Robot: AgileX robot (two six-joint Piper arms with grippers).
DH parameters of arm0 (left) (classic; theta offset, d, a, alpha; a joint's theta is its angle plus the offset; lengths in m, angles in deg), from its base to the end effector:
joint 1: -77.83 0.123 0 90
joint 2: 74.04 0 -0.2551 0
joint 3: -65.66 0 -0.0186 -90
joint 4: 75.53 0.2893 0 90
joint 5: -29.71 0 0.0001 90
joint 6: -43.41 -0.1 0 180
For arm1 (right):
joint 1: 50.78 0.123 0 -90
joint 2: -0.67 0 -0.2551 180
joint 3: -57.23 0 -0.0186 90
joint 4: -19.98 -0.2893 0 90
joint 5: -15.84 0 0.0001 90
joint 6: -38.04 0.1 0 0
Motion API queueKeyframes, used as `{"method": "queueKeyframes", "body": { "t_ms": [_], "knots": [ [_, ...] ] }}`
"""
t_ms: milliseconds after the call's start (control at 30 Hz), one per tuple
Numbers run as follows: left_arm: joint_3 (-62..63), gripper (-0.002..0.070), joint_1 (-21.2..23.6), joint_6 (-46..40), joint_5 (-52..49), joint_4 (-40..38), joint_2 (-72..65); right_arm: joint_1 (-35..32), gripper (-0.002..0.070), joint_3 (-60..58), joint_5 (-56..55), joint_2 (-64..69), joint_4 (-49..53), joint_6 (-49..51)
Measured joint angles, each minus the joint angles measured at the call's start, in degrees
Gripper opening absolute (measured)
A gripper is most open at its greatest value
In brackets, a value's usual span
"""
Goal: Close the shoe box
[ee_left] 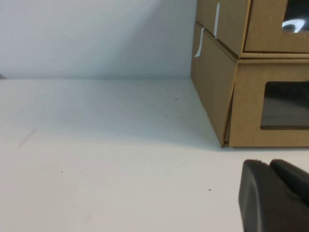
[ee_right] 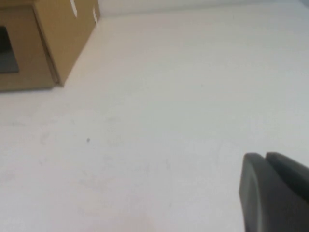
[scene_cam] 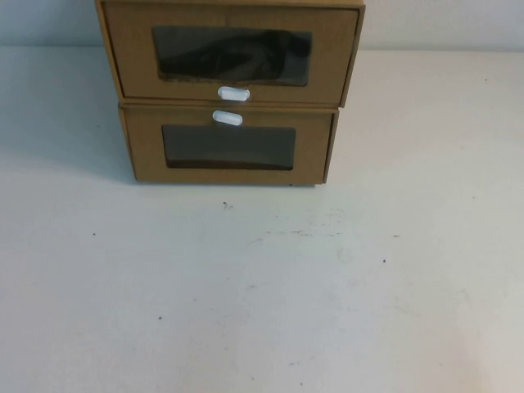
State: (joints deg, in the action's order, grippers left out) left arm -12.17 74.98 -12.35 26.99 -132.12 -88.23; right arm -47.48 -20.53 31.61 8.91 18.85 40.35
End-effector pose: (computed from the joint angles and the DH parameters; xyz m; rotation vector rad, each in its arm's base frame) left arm 0.1418 -0.0111 0.1877 0.0596 1.6317 -0.0812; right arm 0.1325 0.0082 0.1778 -0.0024 1.7770 0.0892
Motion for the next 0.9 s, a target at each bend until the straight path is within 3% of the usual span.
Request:
{"method": "queueKeyframes", "body": {
  "t_ms": [133, 900],
  "knots": [
    [0.0, -0.0005, 0.0, 0.0, 0.0, 0.0, 0.0, 0.0, -0.0014, -0.09, 4.12, 0.0, 0.0, 0.0],
    [0.0, -0.0005, -1.02, 0.0, 0.0, 0.0, 0.0, 0.0, -0.0014, -0.09, 4.38, 0.0, -0.09, 0.0]
  ]
}}
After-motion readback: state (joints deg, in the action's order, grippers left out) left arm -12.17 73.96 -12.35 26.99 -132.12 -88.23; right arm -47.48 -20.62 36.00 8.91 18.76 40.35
